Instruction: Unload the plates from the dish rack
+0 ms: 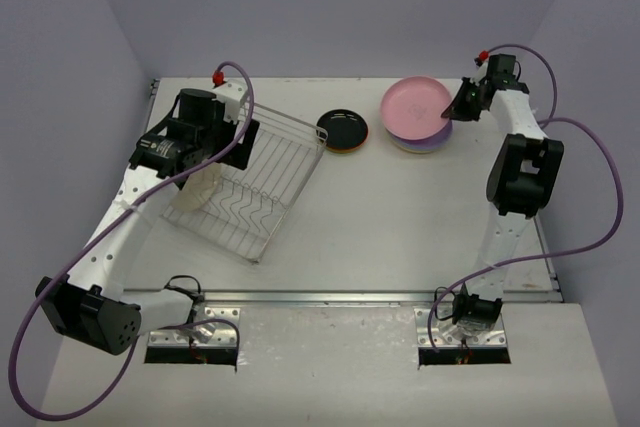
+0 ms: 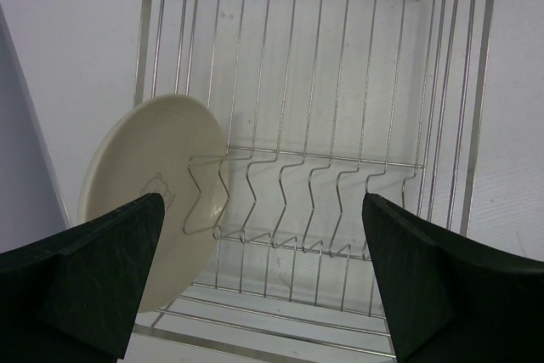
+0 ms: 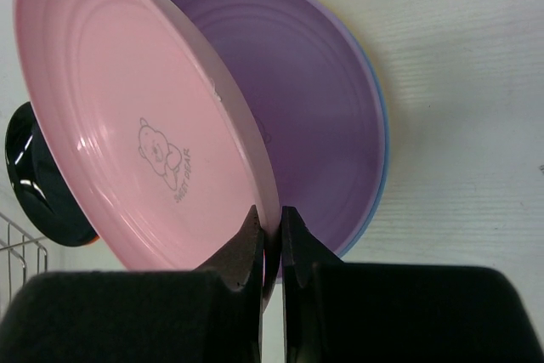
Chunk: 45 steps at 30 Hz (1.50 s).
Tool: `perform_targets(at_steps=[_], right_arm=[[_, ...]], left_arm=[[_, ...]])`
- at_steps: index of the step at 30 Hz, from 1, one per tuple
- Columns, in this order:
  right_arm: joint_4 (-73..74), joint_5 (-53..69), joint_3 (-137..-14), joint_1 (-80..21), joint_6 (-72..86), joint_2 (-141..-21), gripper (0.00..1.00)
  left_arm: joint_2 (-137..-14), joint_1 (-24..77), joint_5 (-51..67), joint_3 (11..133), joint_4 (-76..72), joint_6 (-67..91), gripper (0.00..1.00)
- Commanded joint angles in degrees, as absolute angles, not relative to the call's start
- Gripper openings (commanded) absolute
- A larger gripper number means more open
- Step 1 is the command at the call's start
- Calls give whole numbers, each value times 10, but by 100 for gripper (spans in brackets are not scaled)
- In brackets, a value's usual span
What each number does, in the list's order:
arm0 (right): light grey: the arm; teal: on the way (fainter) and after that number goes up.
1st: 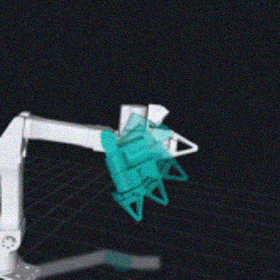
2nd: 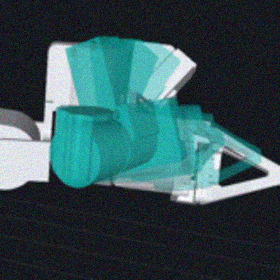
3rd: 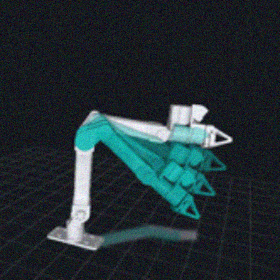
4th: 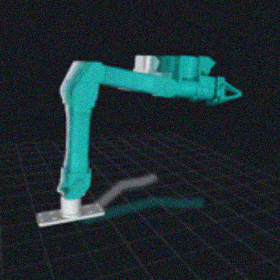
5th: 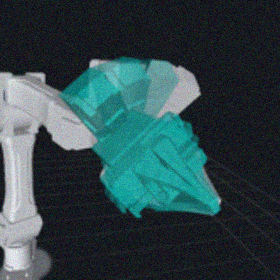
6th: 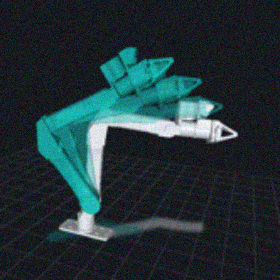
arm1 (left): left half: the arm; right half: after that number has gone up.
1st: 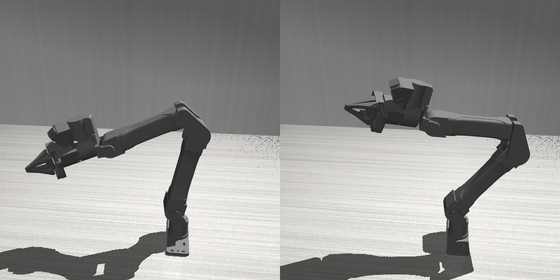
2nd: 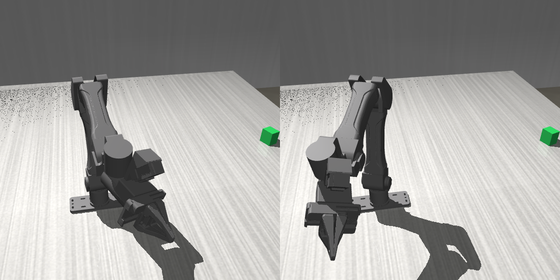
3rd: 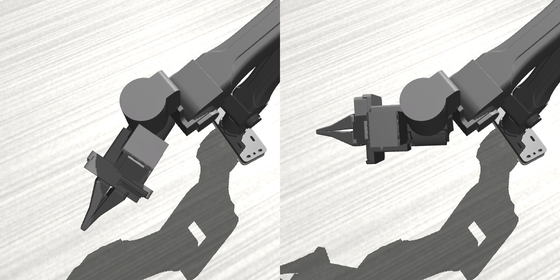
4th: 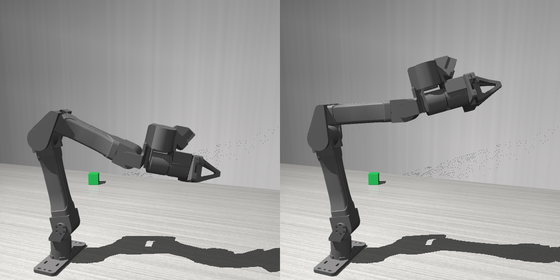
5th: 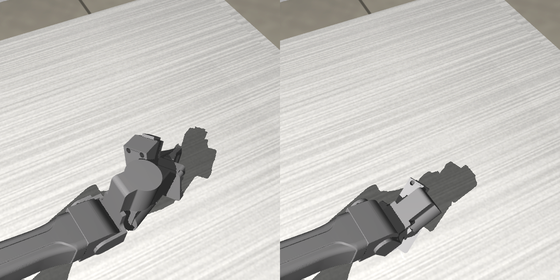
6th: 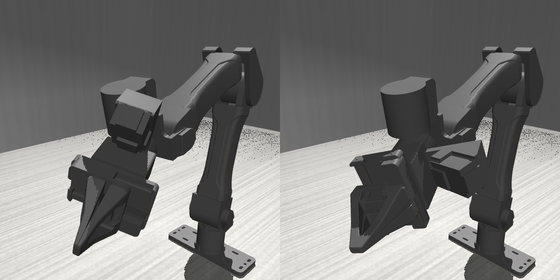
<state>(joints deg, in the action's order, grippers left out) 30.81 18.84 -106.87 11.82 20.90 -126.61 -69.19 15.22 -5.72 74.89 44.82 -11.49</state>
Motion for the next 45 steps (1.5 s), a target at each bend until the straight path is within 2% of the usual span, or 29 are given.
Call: perform_targets(at_steps=[1, 3, 7, 9, 10, 15, 20, 24, 31, 34, 36, 40, 45], right_arm=[[290, 190, -1088, 127, 204, -1262, 5], [290, 190, -1088, 127, 201, -1263, 7], [300, 200, -1095, 127, 192, -1268, 71], [316, 189, -1107, 127, 192, -1268, 94], [321, 182, -1111, 127, 188, -1264, 99], [318, 145, -1090, 122, 159, -1214, 99], [276, 87, -1008, 98, 110, -1117, 99], [241, 68, -937, 56, 73, -1023, 99], [219, 103, -790, 2, 111, -907, 99], [216, 123, -740, -17, 128, -878, 99], [222, 133, -720, -17, 140, -869, 99], [223, 151, -701, -17, 146, -842, 99], [228, 161, -701, -17, 148, -831, 99]], left_arm=[[-676, 145, -62, 756, 431, -109, 100], [-675, 145, -61, 757, 433, -109, 100], [-676, 145, -65, 766, 435, -110, 100], [-676, 144, -74, 779, 439, -112, 100], [-675, 144, -79, 784, 440, -115, 100], [-676, 144, -158, 802, 440, -130, 100], [-666, 144, -257, 771, 422, -178, 100], [-671, 143, -325, 739, 426, -215, 92], [-725, 77, -283, 723, 434, -226, 80], [-743, 63, -273, 723, 431, -230, 78], [-748, 61, -264, 722, 426, -232, 77], [-771, 60, -251, 718, 418, -232, 65], [-797, 59, -243, 709, 402, -227, 58]])
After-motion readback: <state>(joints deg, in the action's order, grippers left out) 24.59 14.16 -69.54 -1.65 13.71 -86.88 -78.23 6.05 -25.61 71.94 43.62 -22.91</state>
